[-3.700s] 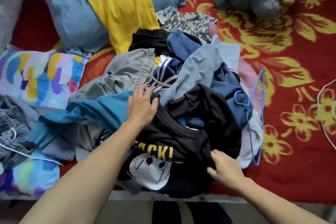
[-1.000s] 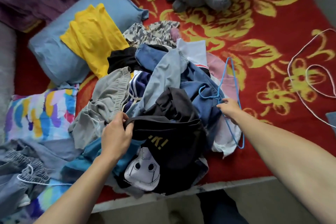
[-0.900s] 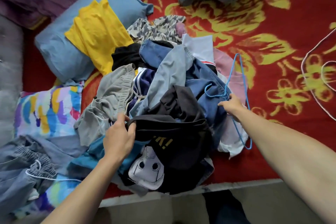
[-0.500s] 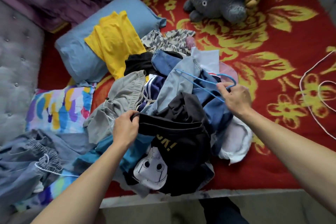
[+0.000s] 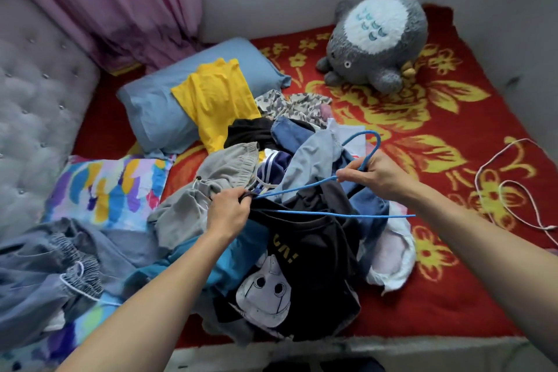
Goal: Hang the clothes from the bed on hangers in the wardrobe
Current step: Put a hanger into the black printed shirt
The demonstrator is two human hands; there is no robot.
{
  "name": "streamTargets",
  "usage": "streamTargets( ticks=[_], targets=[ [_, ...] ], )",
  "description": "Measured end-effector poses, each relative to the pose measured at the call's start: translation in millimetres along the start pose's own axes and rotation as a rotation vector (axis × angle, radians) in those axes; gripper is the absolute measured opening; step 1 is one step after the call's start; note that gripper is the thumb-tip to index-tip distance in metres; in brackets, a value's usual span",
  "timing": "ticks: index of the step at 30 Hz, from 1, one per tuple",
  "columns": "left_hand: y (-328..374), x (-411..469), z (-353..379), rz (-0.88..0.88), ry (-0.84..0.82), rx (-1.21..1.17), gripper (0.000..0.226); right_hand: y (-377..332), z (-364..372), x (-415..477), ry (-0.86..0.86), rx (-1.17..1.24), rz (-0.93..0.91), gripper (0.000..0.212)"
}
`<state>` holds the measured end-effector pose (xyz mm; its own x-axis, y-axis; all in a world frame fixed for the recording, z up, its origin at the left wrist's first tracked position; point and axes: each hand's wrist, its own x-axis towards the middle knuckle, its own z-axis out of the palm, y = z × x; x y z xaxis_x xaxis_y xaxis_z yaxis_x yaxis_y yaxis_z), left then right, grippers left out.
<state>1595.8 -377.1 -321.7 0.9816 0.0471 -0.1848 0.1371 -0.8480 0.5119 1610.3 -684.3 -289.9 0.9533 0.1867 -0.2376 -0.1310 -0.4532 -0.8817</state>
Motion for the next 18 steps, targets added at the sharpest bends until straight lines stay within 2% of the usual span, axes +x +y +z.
streamTargets(
  ticks=[3, 5, 7, 9, 12, 15, 18],
  targets=[
    [1.6, -9.0, -4.0, 0.15, -0.053, -0.086, 0.017, -15.3, 44.1, 7.3, -0.07, 0.016, 0.004, 0.029],
    [-4.9, -12.6, -7.1, 0.195, -0.107, -0.103, 0.014, -14.4, 74.1, 11.1, -0.106, 0.068, -0.011, 0.021],
    [-18.5, -14.6, -12.9, 0.182, -0.132, -0.092, 0.017, -9.7, 89.7, 11.4, -0.133, 0.1, 0.002, 0.01],
    [-36.1, -14.6, -22.2, 0.131, -0.108, -0.061, 0.022, 2.1, 90.4, 8.1, -0.155, 0.045, 0.031, 0.011],
    [-54.5, -12.0, -35.8, 0.094, -0.071, -0.113, 0.025, 32.5, 74.0, -7.0, -0.07, -0.09, 0.122, 0.009],
    [-45.4, -10.4, -39.1, 0.123, -0.073, -0.168, 0.03, 38.0, 72.7, -16.4, 0.042, 0.04, 0.164, 0.013],
    [-24.3, -8.2, -36.4, 0.138, -0.079, -0.289, 0.025, 13.3, 91.1, -10.7, 0.023, 0.086, 0.088, 0.007]
  ],
)
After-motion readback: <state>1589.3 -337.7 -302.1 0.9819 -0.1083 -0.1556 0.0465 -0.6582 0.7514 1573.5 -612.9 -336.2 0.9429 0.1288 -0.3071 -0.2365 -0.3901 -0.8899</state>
